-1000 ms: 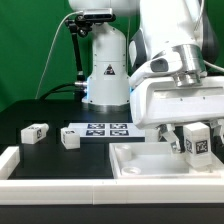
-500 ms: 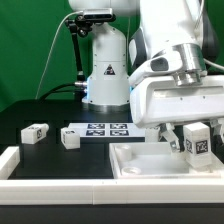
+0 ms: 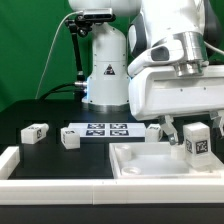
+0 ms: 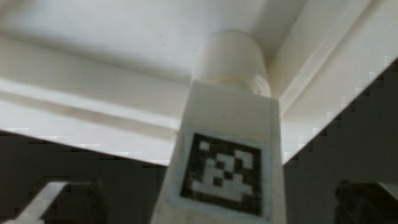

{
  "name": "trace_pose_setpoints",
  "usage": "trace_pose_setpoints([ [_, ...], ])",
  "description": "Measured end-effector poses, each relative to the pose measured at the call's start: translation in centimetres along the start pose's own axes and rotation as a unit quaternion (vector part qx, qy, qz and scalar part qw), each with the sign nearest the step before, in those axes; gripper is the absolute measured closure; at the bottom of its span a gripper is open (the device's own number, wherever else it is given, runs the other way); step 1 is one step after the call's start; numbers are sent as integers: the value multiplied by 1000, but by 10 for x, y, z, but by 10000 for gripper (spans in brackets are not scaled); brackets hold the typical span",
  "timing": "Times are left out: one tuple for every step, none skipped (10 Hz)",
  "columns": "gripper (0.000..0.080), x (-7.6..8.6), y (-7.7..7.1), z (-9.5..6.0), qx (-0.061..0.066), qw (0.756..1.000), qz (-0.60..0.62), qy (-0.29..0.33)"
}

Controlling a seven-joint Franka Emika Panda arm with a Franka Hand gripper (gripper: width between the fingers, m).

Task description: Assemble one leg

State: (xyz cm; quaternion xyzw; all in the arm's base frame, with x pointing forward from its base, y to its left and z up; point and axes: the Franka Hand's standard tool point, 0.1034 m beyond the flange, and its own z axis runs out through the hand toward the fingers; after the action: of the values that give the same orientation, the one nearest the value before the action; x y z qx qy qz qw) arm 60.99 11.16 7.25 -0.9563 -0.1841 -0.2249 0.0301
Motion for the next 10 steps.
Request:
trace_pose_setpoints([
  [150, -2, -3, 4, 16, 998, 1, -61],
  [150, 2, -2, 4, 21, 996, 4, -86],
  [150, -4, -5, 3, 34, 987, 23, -156],
  [150, 2, -8, -3, 44, 975, 31, -216],
  [150, 7, -9, -2, 52, 968, 30, -244],
  [150, 2, -9, -2, 62, 956, 30, -286],
  [150, 5, -7, 1, 63, 956, 30, -283],
  [273, 5, -8, 1, 63, 956, 30, -283],
  [412, 5, -8, 1, 63, 956, 30, -283],
  [412, 5, -8, 1, 63, 956, 30, -283],
])
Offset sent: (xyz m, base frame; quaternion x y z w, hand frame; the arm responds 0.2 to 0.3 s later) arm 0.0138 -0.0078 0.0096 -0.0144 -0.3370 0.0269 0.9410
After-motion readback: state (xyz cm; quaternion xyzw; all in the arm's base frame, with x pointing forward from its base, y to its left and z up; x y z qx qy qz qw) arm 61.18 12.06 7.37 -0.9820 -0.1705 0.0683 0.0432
